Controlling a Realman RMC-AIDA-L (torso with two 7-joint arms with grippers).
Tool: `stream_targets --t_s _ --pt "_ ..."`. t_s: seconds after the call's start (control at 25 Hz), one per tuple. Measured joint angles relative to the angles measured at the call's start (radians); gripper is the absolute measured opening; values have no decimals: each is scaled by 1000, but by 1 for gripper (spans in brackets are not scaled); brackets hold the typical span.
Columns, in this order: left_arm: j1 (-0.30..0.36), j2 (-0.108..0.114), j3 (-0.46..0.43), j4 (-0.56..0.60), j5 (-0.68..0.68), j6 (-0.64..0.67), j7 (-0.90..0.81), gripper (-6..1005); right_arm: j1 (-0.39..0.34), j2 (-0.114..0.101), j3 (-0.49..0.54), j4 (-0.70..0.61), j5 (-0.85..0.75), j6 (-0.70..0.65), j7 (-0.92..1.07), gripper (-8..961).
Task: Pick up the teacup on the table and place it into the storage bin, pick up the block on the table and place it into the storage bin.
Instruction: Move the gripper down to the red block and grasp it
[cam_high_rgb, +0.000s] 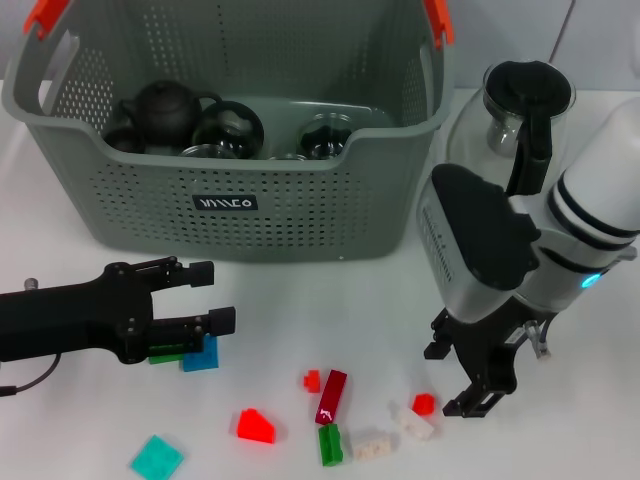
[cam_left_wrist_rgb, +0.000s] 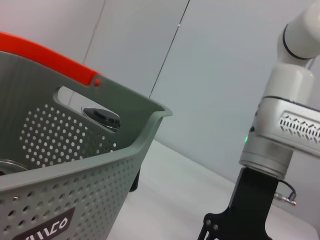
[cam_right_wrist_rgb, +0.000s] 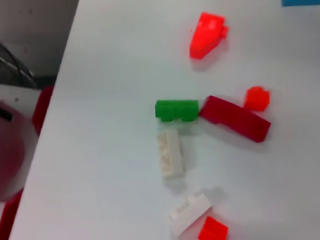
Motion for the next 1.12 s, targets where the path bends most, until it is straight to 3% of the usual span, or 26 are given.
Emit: stream_targets --t_s 0.36,1.12 --pt "9 -5 -15 1 0 0 2 797 -2 5 -99 -19 3 39 -2 699" --pt "2 -5 -15 1 0 3 -3 797 2 7 -183 -25 39 92 8 699"
